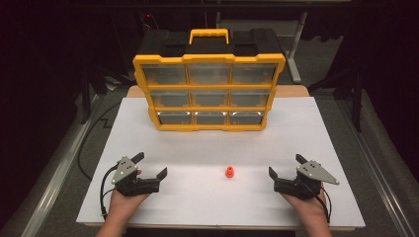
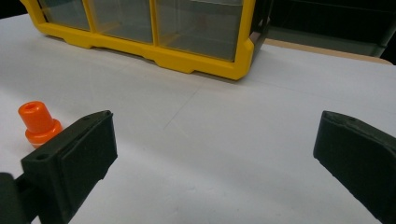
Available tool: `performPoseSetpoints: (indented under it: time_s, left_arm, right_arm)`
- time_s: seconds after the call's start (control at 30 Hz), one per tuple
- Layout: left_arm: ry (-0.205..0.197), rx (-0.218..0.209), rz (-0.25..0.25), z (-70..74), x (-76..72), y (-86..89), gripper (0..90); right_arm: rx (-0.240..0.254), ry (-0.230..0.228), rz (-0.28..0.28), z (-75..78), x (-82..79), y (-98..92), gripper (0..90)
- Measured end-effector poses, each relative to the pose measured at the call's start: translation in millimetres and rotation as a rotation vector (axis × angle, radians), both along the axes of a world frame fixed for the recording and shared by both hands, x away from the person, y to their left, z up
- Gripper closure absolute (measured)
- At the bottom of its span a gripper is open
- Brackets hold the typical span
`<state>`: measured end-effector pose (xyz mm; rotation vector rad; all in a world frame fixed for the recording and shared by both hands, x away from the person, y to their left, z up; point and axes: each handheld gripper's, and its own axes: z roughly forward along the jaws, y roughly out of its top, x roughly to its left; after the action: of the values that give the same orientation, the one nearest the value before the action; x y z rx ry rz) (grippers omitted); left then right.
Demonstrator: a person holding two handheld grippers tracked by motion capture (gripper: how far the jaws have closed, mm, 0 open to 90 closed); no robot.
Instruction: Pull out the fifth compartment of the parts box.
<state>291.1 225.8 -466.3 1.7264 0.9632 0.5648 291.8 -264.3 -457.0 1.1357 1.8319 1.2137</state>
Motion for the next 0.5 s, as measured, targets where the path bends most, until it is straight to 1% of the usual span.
performPoseSetpoints:
  time_s: [0.1,0.13,0.17,0.2,0.23,0.3,0.33,0.37,0.47,0.5]
  left_arm:
    - [0.0,-0.004,0.011,0.3,-0.9,1.2,0.1]
    - [-0.002,-0.012,0.013,0.3,-1.2,0.7,0.1]
    - [-0.004,-0.004,0.01,0.4,-0.9,0.8,0.1]
    - [-0.004,-0.004,0.01,0.4,-0.9,0.8,0.1]
    - [-0.003,-0.007,0.013,0.2,0.1,1.3,0.1]
    - [-0.002,-0.012,0.021,0.5,0.7,2.8,0.1]
    - [-0.002,-0.012,0.021,0.5,0.7,2.8,0.1]
    - [-0.003,-0.029,0.026,1.0,0.4,3.8,0.1]
    - [-0.007,-0.039,0.023,2.0,-0.5,4.8,0.1]
    - [-0.007,-0.039,0.023,2.0,-0.5,4.8,0.1]
  right_arm:
    - [-0.011,0.004,0.01,-0.9,1.7,1.6,0.0]
    - [-0.02,0.011,0.016,-1.8,3.6,3.3,0.0]
    - [-0.023,0.013,0.018,-2.2,5.1,3.9,0.0]
    - [-0.023,0.013,0.018,-2.2,5.1,3.9,0.0]
    - [-0.021,0.022,0.015,-1.6,9.7,5.1,0.0]
    - [-0.007,0.029,0.008,-0.3,13.7,5.9,0.0]
    - [-0.007,0.029,0.008,-0.3,13.7,5.9,0.0]
    - [-0.012,0.026,0.004,1.1,18.2,6.9,0.0]
    - [-0.031,0.026,-0.001,2.7,24.8,8.6,0.0]
    - [-0.031,0.026,-0.001,2.7,24.8,8.6,0.0]
